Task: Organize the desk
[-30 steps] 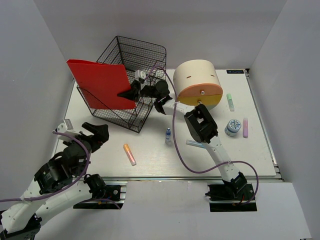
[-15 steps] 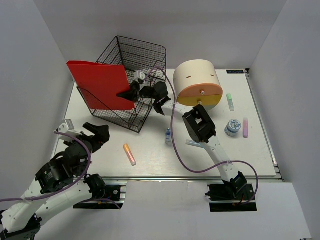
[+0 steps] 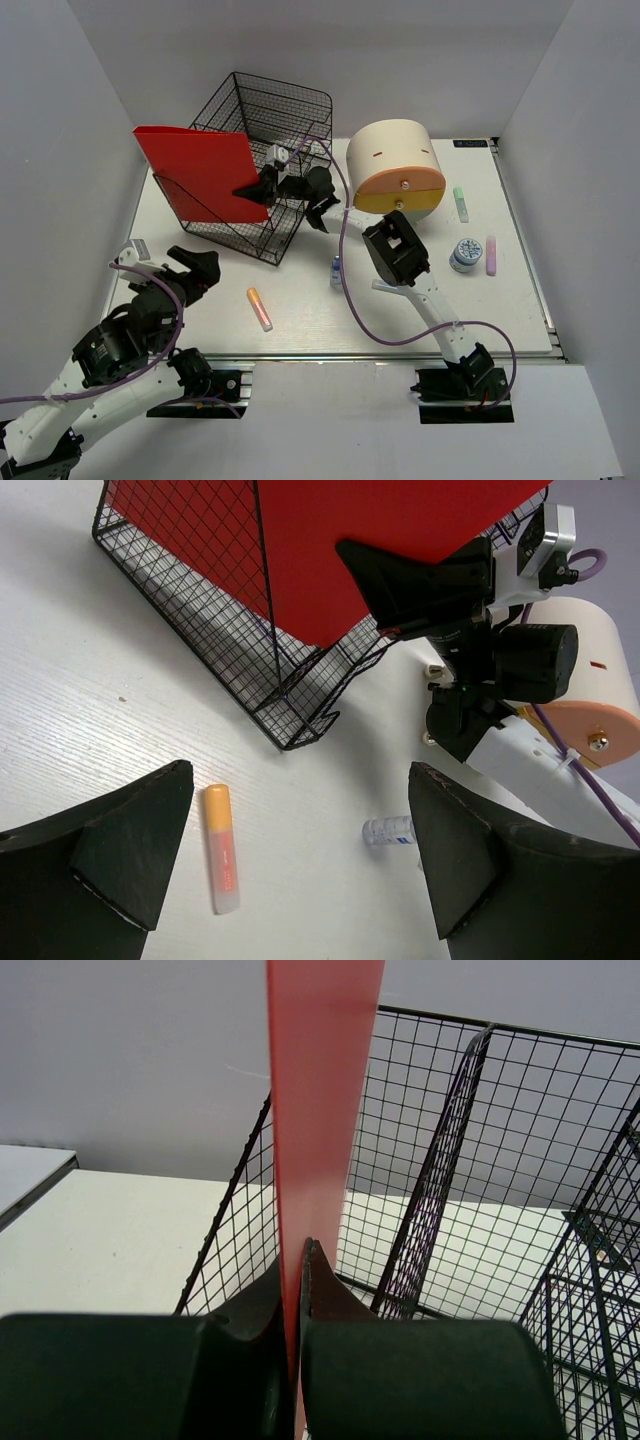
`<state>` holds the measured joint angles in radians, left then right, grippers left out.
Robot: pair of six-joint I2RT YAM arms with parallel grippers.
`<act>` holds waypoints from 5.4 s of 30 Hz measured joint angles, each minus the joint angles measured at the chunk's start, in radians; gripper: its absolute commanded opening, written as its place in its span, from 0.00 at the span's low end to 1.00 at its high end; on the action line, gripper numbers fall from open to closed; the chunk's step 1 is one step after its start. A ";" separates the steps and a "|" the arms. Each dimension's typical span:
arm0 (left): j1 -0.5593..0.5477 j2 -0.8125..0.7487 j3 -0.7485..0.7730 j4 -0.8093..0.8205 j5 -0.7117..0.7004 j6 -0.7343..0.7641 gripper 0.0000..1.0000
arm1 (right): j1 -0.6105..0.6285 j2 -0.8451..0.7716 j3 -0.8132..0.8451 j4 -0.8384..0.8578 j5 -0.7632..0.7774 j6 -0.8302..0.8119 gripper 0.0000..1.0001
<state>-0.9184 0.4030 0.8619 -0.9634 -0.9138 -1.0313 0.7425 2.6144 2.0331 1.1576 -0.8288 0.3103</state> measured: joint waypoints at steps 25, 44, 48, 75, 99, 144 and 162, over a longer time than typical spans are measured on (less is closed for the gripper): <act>0.000 -0.011 -0.023 0.015 0.025 -0.008 0.98 | 0.001 -0.044 -0.104 0.017 -0.097 -0.063 0.89; 0.000 0.146 -0.026 0.099 0.200 0.023 0.96 | -0.086 -0.594 -0.199 -0.872 -0.037 -0.401 0.89; 0.000 0.244 -0.008 0.141 0.270 0.062 0.87 | -0.088 -0.793 -0.260 -1.140 0.112 -0.521 0.89; 0.012 0.232 -0.162 0.314 0.478 0.141 0.87 | -0.466 -1.259 -0.611 -1.868 0.530 -0.296 0.66; 0.012 0.164 -0.200 0.303 0.483 0.105 0.88 | -0.473 -1.092 -0.628 -1.678 0.737 -0.132 0.56; 0.012 0.116 -0.216 0.288 0.485 0.079 0.87 | -0.475 -1.330 -0.884 -1.620 0.724 -0.104 0.55; 0.012 0.170 -0.216 0.205 0.460 0.046 0.87 | -0.478 -1.446 -0.941 -1.655 0.557 -0.299 0.88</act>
<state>-0.9066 0.5732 0.6456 -0.7582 -0.4541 -0.9852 0.2646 1.1683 1.0920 -0.4976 -0.2718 0.0116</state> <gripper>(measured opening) 0.881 0.889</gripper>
